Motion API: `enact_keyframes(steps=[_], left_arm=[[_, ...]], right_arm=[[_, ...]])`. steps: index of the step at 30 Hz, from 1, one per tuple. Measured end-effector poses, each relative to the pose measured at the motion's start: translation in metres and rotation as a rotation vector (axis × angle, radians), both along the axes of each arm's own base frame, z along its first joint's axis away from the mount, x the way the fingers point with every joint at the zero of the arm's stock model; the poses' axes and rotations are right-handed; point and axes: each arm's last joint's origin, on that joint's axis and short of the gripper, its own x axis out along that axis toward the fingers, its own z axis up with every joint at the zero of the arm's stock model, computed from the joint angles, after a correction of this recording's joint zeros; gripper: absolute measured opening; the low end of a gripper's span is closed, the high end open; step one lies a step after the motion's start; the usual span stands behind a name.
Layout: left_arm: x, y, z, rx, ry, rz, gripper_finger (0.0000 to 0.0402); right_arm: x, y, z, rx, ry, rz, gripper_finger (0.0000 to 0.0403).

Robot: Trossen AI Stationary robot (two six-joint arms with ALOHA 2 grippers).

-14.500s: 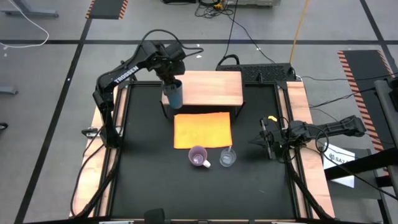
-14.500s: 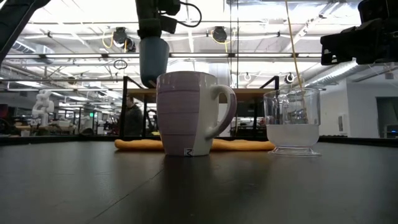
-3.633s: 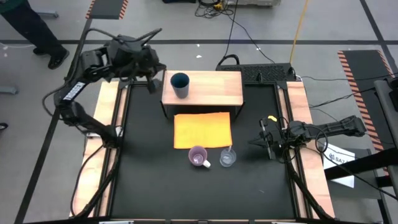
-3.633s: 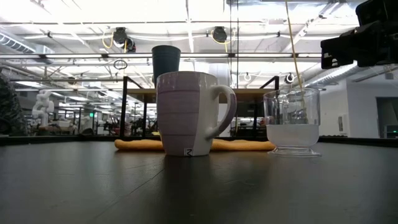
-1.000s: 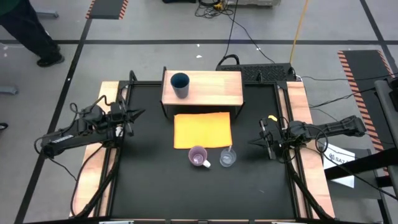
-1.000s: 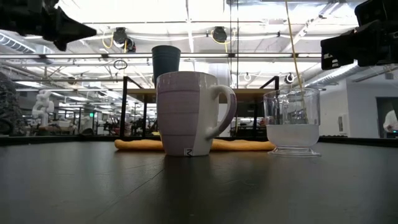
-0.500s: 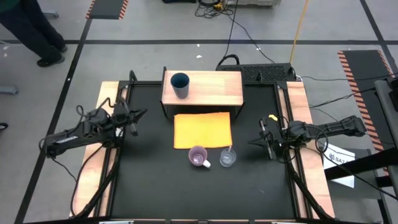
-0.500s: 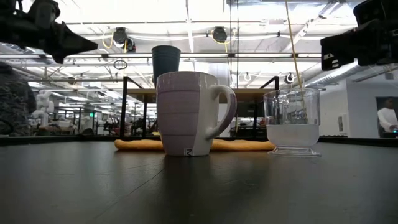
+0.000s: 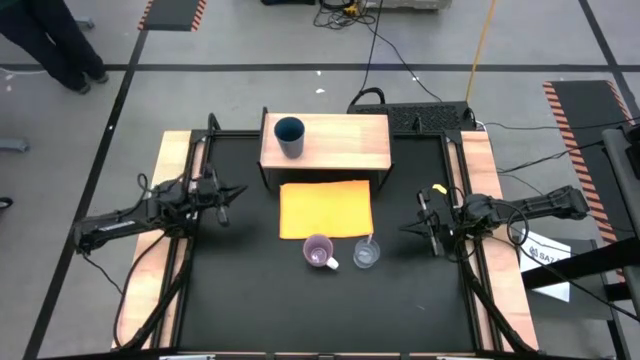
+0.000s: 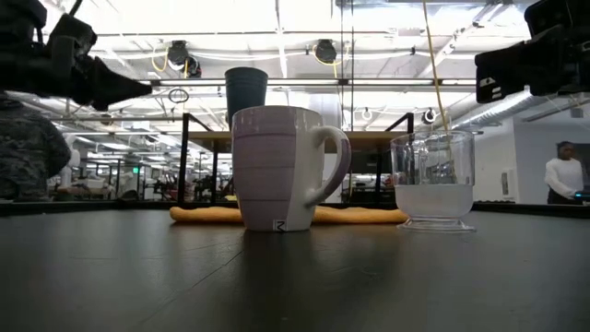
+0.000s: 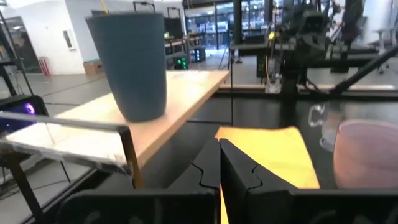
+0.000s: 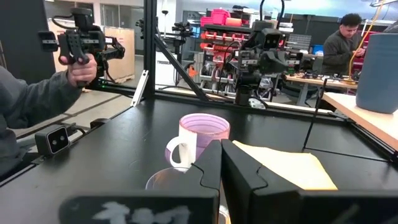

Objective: Stack small to large cups/mugs on shelf
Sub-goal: Put the purple mug on the shelf

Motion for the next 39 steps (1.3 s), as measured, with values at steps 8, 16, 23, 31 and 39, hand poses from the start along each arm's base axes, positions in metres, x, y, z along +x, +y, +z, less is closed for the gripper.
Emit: enact_keyframes(steps=[8, 16, 23, 31, 39], left_arm=[[0.003, -0.001, -0.009, 0.008, 0.012, -0.053, 0.0], [0.003, -0.001, -0.009, -0.016, 0.009, -0.063, 0.0], [0.003, -0.001, -0.009, -0.019, 0.01, -0.063, 0.0], [0.003, -0.001, -0.009, -0.009, 0.014, -0.062, 0.0001], [0.003, -0.001, -0.01, -0.009, 0.014, -0.059, 0.0001]], right_arm=[[0.0, 0.0, 0.0, -0.034, -0.006, -0.001, 0.0], [0.0, 0.0, 0.003, -0.038, -0.035, -0.007, 0.0], [-0.001, -0.006, 0.017, -0.069, -0.179, -0.201, 0.0], [0.003, -0.005, 0.019, -0.059, -0.14, -0.199, 0.0], [0.019, -0.002, 0.054, -0.037, -0.076, -0.167, 0.0]])
